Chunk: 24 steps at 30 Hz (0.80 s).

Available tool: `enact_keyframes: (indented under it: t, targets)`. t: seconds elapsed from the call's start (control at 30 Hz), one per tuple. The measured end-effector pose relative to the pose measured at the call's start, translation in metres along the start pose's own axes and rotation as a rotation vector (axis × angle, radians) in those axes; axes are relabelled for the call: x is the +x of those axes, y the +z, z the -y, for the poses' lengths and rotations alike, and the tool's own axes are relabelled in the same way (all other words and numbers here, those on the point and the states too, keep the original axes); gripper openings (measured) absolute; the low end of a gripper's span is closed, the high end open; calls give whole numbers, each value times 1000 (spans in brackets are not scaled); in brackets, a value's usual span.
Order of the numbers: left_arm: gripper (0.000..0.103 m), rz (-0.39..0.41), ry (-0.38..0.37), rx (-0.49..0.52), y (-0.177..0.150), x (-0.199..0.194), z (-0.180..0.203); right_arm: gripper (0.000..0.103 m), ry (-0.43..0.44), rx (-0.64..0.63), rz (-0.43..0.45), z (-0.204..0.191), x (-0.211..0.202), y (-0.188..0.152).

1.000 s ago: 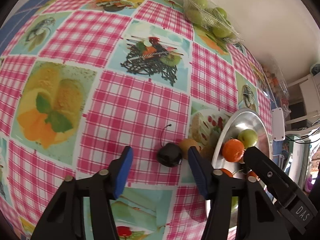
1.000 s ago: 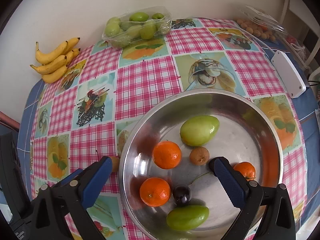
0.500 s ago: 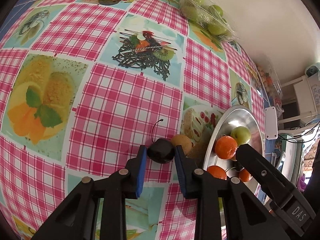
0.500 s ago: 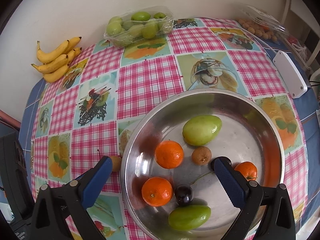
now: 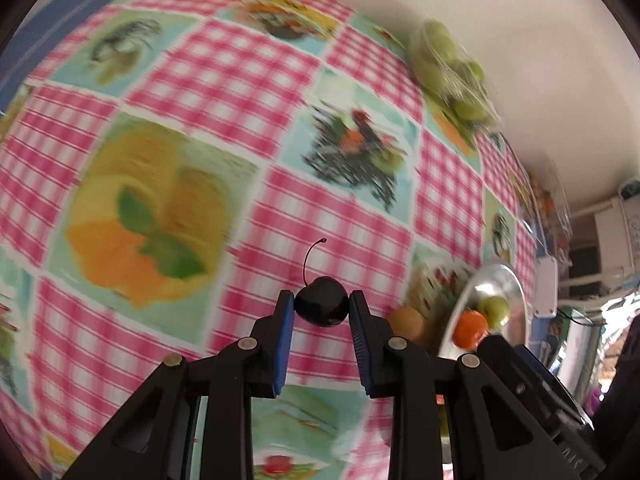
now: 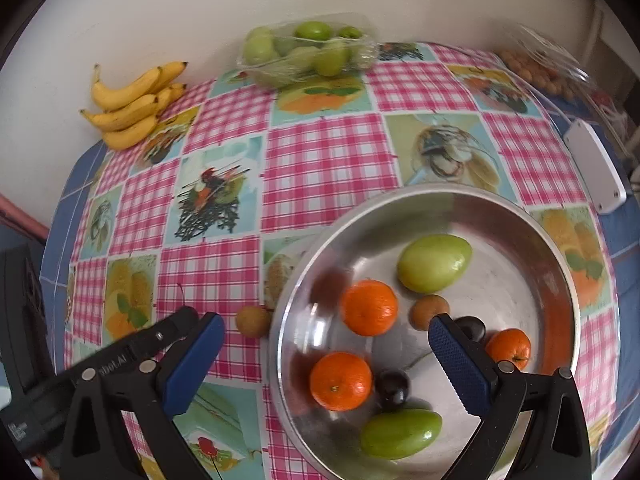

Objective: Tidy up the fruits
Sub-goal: 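Grasp the loose dark plum with the left gripper, then grasp the brown kiwi on the tablecloth with the right gripper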

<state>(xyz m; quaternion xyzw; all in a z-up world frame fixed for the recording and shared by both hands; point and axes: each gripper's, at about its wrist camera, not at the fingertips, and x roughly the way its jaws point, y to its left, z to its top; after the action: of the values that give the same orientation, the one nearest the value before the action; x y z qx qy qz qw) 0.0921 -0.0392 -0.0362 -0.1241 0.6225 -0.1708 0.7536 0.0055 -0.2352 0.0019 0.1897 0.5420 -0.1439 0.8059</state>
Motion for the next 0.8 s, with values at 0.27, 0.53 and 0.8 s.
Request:
enact_keyframes:
  t: [0.27, 0.53, 0.8]
  targets:
    - [29, 61, 44, -1, 7, -18, -12, 91, 9, -117, 24, -34, 2, -3]
    - [29, 59, 10, -23, 8, -19, -16, 66, 73, -214, 17, -58, 14, -5]
    - [29, 55, -21, -46, 11, -21, -20, 47, 29, -248, 1, -68, 28, -4]
